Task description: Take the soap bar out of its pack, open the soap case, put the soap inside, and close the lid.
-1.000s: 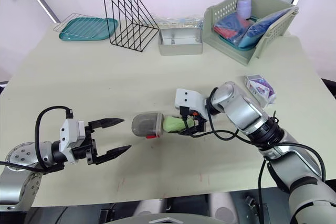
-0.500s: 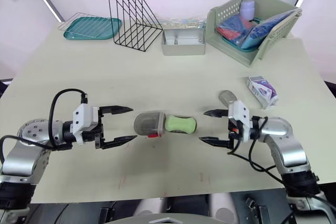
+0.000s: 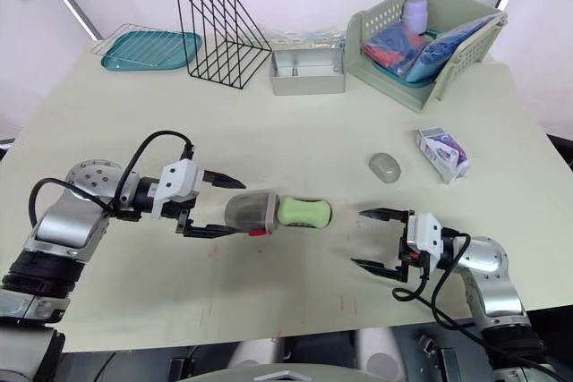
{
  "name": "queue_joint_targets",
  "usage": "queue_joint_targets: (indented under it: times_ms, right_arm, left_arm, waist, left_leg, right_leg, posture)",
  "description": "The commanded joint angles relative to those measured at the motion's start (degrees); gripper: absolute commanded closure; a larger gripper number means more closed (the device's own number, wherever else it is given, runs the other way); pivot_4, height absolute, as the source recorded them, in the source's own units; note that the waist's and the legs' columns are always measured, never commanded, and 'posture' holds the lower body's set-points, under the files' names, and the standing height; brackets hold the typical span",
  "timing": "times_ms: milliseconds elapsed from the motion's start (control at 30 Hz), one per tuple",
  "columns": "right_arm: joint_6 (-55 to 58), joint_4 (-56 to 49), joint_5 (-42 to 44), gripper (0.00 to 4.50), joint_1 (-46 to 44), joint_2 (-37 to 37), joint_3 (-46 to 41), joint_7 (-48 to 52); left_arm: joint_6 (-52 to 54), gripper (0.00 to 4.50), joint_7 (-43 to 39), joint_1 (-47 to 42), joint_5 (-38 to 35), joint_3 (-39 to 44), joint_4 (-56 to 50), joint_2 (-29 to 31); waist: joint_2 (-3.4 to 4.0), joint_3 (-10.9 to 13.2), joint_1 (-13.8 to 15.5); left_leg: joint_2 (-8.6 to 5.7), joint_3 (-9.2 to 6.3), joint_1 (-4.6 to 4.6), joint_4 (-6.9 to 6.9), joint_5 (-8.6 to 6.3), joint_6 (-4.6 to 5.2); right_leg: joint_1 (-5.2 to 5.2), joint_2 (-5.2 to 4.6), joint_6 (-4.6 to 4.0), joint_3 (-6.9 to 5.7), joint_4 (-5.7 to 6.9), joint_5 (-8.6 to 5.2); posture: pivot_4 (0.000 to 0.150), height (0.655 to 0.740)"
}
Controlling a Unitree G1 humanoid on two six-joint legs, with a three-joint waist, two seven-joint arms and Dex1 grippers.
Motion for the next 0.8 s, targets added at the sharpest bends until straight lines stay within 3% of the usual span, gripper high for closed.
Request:
queue_joint_targets:
  times_ms: [33, 800]
  right_arm:
    - [-1.97, 0.10, 0.05, 0.07, 0.33, -0.14, 0.32, -0.40]
    - [-0.55, -0.12, 0.67, 0.07, -0.08, -2.87, 1.40, -0.29]
  left_arm:
    - [-1.19, 0.00, -0.91, -1.94, 1.38, -0.67, 0.81, 0.10]
    - [-5.16, 0.00, 1.94, -2.45, 7.41, -4.04, 4.31, -3.51]
  waist:
    - [0.00, 0.00, 0.01]
    - [-0.01, 0.00, 0.07]
  left_leg:
    - [0.00, 0.00, 0.00, 0.01, 0.00, 0.00]
    - [-0.01, 0.00, 0.00, 0.05, 0.00, 0.00]
  right_leg:
    - [0.00, 0.00, 0.00, 0.00, 0.00, 0.00]
    - [0.00, 0.00, 0.00, 0.03, 0.04, 0.00]
  posture:
    - [0.150, 0.7400]
    - [0.150, 0.7400]
